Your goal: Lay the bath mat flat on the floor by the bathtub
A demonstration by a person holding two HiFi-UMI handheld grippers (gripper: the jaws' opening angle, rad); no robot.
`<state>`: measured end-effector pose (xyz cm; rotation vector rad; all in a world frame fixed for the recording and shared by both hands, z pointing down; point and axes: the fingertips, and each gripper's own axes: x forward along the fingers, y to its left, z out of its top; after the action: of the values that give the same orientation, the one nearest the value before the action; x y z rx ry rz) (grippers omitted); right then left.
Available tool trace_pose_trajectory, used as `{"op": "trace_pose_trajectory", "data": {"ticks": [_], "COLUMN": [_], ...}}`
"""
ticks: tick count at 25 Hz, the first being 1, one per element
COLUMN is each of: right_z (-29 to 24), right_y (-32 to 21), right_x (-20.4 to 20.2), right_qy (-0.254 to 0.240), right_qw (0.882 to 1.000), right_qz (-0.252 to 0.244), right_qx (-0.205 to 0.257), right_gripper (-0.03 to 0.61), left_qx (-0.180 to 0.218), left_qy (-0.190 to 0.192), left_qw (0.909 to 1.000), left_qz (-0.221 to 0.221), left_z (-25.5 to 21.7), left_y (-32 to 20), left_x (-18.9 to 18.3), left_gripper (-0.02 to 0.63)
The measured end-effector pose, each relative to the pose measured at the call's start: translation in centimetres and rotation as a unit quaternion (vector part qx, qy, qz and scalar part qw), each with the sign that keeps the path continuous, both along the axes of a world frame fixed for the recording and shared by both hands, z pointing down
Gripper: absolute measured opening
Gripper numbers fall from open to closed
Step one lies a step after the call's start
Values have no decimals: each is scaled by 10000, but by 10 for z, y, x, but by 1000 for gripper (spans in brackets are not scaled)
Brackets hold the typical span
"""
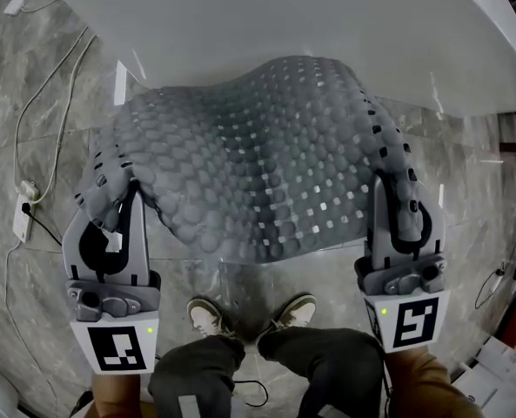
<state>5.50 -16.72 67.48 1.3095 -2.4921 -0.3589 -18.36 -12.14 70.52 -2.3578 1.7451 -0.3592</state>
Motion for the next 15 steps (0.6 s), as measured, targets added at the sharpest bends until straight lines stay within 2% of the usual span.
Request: {"op": "trace_pose_trajectory", "data": {"ticks": [5,8,11,15], "right_z": [5,4,8,8], "right_y": [-1,-1,0,0], "right_x": [8,8,9,11], "right_qy": [-197,-229,-207,-97], "right_qw": [9997,9993,9991,9988], "right_qz": [-76,-121,-188,-251], "right_qx": [101,273,324,407], "right_gripper": [51,51,52,51], "left_qx": [-104,-17,-8,-48], "left_qy": [-245,-319,-404,-543], "left_qw": [9996,9995,9992,9985], "left_qz": [12,-10,-74,64], "left_z": [-2,-3,4,8], "left_y": [-2,-4,-4,-6], "left_x": [3,3,1,0], "left_gripper": [60,60,60,60]}}
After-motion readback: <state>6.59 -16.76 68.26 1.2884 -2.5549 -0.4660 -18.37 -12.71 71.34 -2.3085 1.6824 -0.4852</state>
